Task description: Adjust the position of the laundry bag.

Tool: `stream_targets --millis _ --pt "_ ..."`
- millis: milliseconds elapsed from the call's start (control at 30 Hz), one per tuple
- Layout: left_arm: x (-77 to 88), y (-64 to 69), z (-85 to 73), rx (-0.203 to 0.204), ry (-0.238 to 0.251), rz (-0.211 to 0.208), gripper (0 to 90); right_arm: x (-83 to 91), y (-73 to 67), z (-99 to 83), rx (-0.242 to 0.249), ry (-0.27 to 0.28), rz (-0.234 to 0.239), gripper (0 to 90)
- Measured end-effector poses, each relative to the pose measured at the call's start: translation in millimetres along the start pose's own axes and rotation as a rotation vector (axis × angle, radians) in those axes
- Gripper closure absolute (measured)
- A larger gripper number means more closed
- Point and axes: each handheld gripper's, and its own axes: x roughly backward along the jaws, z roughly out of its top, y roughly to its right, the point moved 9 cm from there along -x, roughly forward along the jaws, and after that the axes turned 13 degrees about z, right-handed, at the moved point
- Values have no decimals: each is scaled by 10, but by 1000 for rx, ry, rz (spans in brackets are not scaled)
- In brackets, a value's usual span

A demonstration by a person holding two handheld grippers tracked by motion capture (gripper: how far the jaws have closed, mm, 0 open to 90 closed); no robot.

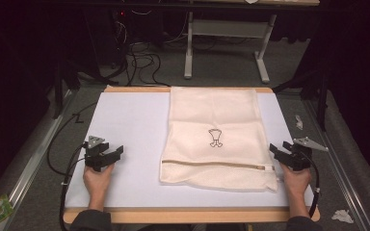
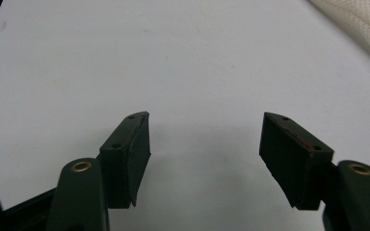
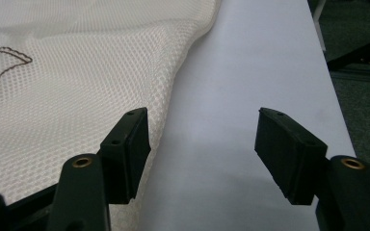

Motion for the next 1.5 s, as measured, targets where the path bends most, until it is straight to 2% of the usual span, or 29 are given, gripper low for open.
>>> stream_targets --millis 200,500,633,733,800,900,967,1033,1067,1167,1300,1333,1367,1400,1467,1500 --pt "3 -5 6 0 11 20 318 2 -13 0 13 0 4 393" --pt "1 20 2 -21 2 -1 289 8 -18 4 7 6 8 393" --pt "5 22 5 -18 4 -8 284 17 -14 11 9 12 12 377" --pt "1 10 12 -11 2 7 308 28 -34 8 5 14 14 382" --pt "-5 3 11 -1 -8 -3 315 10 -36 5 17 -2 12 388" --pt "1 7 17 -8 -1 -3 335 15 -38 14 23 6 14 395" --pt "23 48 38 -40 12 -11 345 42 -5 36 -5 26 9 406" --pt "33 66 52 -44 18 -17 344 50 15 38 -3 28 4 411" --pt "49 110 87 -32 13 -43 341 64 22 21 -30 21 16 445" --pt "51 180 100 -27 -7 -62 326 76 19 -14 -54 -7 27 496" --pt "54 262 116 -44 -15 -76 315 114 -18 33 -38 4 43 505" --pt "79 336 137 -47 -6 -88 310 152 -64 78 -42 11 57 503" --pt "79 336 137 -47 -6 -88 311 171 -93 93 -36 20 62 503" --pt "100 428 151 -61 -10 -111 306 186 -117 96 -37 21 64 499" --pt "106 470 162 -74 -6 -116 298 199 -143 110 -24 20 62 487" --pt "110 501 170 -81 -1 -117 287 225 -144 127 -14 24 21 463"
